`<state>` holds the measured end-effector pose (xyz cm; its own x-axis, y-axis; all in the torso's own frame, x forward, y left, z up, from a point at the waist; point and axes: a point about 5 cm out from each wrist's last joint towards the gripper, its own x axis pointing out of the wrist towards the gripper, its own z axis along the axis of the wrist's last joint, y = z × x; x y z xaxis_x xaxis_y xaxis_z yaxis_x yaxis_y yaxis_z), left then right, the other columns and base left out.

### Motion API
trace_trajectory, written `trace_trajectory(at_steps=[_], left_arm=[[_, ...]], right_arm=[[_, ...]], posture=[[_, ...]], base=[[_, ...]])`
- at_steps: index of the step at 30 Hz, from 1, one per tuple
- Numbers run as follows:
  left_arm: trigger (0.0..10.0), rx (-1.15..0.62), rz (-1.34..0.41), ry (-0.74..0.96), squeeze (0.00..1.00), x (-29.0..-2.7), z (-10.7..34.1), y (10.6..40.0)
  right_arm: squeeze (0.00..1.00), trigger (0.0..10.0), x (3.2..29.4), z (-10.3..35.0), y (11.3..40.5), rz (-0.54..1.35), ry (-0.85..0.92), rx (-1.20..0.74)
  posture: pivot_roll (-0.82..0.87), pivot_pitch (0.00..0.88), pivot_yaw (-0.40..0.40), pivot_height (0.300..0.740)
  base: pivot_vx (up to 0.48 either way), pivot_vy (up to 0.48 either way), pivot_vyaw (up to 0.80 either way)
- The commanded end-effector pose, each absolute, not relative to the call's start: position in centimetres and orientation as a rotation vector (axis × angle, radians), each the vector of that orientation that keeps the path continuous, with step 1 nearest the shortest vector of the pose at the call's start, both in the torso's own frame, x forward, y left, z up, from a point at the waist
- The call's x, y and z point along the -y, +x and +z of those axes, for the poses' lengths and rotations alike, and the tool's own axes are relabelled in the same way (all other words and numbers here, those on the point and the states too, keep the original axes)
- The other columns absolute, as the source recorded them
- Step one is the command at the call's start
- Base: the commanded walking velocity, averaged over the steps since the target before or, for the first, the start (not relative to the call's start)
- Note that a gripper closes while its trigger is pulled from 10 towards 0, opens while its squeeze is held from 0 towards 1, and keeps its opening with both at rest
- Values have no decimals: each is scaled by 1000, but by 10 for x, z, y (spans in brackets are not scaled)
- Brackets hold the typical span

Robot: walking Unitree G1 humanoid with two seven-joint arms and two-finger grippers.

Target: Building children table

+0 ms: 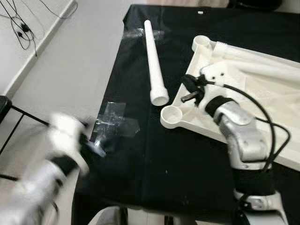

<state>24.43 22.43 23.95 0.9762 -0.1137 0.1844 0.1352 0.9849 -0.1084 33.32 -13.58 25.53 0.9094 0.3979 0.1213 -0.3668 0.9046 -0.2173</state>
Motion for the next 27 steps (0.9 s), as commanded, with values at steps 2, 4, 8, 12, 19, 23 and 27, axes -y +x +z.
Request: trace_trajectory(at_steps=[2,4,8,12,19,23,27], left_arm=[[10000,220,82,-286,0,-270,245,258],[10000,269,71,-414,1000,-280,255,271],[10000,284,23,-433,1000,-276,261,281],[10000,284,-36,-411,1000,-266,265,287],[10000,154,-130,-139,0,-219,240,277],[10000,105,-141,-135,0,-211,225,268],[10000,22,-152,-94,0,-193,198,256]], right_arm=[[0,10000,127,254,328,416,-186,185],[0,10000,125,254,327,397,-185,194],[0,10000,124,255,325,397,-176,211],[0,10000,121,256,321,413,-169,231],[0,10000,115,248,308,409,-41,239],[0,10000,110,236,304,403,13,191],[0,10000,104,220,298,402,63,150]], posture=[[77,267,-45,740],[66,261,-41,740],[55,258,-38,740],[44,253,-29,740],[54,229,-20,740],[66,205,-18,740],[78,165,-16,740]], base=[[0,0,0],[0,0,0],[0,0,0],[0,0,0],[0,0,0],[0,0,0],[0,0,0]])
